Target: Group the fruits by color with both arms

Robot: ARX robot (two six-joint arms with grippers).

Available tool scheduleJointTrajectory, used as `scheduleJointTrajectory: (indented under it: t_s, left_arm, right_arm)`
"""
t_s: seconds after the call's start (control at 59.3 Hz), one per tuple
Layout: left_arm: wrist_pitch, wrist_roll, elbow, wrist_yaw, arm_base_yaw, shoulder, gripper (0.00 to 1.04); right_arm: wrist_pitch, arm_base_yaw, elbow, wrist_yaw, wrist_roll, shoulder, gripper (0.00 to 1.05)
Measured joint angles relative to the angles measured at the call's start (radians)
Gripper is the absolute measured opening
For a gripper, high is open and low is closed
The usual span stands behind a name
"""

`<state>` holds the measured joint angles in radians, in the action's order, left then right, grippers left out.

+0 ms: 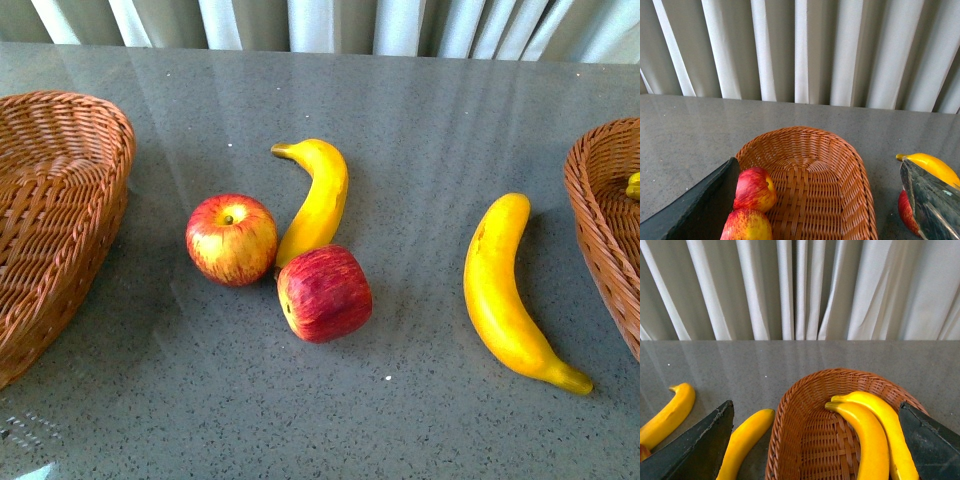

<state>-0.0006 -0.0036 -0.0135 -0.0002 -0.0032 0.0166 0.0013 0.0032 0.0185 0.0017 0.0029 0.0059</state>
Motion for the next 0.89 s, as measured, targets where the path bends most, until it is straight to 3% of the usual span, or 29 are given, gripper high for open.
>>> scheduleJointTrajectory:
  t_s: [0.894]
  left_arm:
    - [0.000, 0.000, 0.000, 0.000, 0.000, 0.000, 0.96]
  right_arm:
    - [0.000, 0.000, 0.000, 0.000, 0.000, 0.000, 0.96]
